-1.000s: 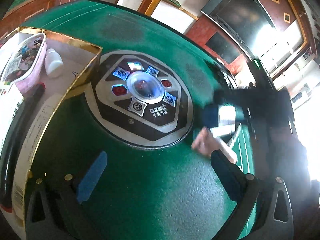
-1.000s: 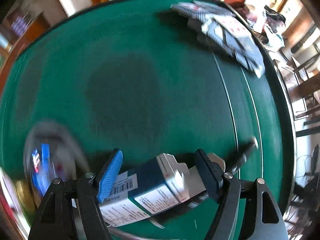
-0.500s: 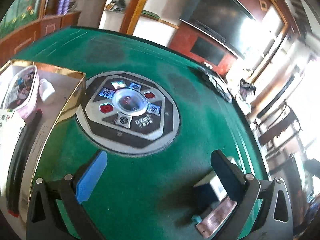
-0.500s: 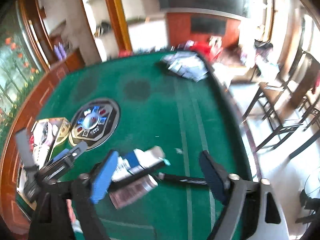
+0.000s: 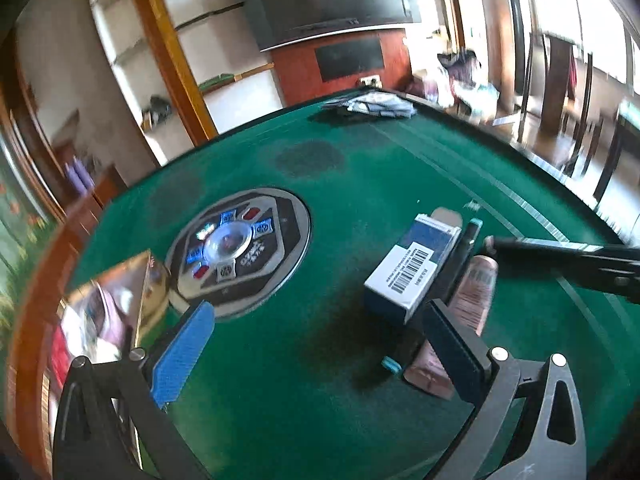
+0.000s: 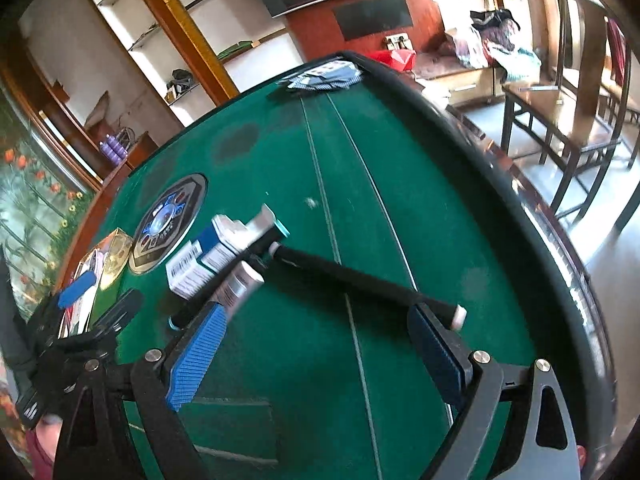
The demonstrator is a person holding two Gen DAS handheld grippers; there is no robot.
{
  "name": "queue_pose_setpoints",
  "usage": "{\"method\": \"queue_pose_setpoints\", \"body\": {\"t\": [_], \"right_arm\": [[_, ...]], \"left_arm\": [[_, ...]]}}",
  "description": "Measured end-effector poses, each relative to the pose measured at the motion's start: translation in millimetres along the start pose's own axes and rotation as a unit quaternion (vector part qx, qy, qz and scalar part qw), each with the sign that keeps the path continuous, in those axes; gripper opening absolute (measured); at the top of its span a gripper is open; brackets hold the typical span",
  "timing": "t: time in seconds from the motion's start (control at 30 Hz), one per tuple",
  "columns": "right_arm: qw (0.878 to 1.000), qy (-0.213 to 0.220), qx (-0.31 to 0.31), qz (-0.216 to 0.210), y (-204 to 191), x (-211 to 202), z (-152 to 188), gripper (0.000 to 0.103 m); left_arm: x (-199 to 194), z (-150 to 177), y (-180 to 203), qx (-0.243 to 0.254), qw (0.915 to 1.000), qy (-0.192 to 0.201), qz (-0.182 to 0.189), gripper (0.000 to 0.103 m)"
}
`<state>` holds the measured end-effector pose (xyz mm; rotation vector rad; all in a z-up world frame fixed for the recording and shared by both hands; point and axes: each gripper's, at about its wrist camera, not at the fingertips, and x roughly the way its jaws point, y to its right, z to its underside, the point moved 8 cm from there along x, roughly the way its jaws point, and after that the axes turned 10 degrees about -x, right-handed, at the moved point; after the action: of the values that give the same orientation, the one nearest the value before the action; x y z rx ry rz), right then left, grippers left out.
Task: Organize objects
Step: 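Lower the left tool onto the white-and-blue barcode box and grasp it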
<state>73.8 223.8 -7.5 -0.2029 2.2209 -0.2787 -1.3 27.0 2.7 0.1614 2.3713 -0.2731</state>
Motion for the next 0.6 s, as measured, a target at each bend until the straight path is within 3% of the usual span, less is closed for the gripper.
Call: {"method": "queue_pose_setpoints", "body": {"t": [0.13,0.27,0.3,0.33,0.4,0.43,0.6], "right_arm": [[1.0,0.006,0.012,0.001,18.4,-9.3,10.0,0.095],[0.999,0.019,0.035,0.001,38.6,-19.8,13.2,0.095],[0.999,0.021,0.042,-0.001,42.6,-21.7,14.0,0.095],[0.999,0.023,0.049,-0.005,46.9,-23.4,14.9,0.095],[0.998,0.025,0.059,-0.011,52.4,-24.3,15.9,0.095],[0.998,0.025,0.061,-0.012,54.5,-24.1,16.2,0.095],[0.998,0.017,0.067,-0.016,59.7,-18.8,14.8,0.095]], "left_arm": [[23.0,-3.8,18.5,0.029,0.9995,-0.009,-0.01,0.103],[44.1,-5.8,37.4,0.033,0.9987,-0.023,0.032,0.1],[46.2,-7.3,39.7,0.03,0.9984,-0.025,0.042,0.09],[48.3,-8.5,41.9,0.024,0.9979,-0.029,0.052,0.069],[51.5,-10.9,43.4,0.01,0.9971,-0.043,0.061,0.041],[51.8,-12.1,43.5,0.007,0.9974,-0.046,0.056,0.033],[51.1,-10.5,29.1,-0.027,0.9957,-0.067,0.058,0.033]]}}
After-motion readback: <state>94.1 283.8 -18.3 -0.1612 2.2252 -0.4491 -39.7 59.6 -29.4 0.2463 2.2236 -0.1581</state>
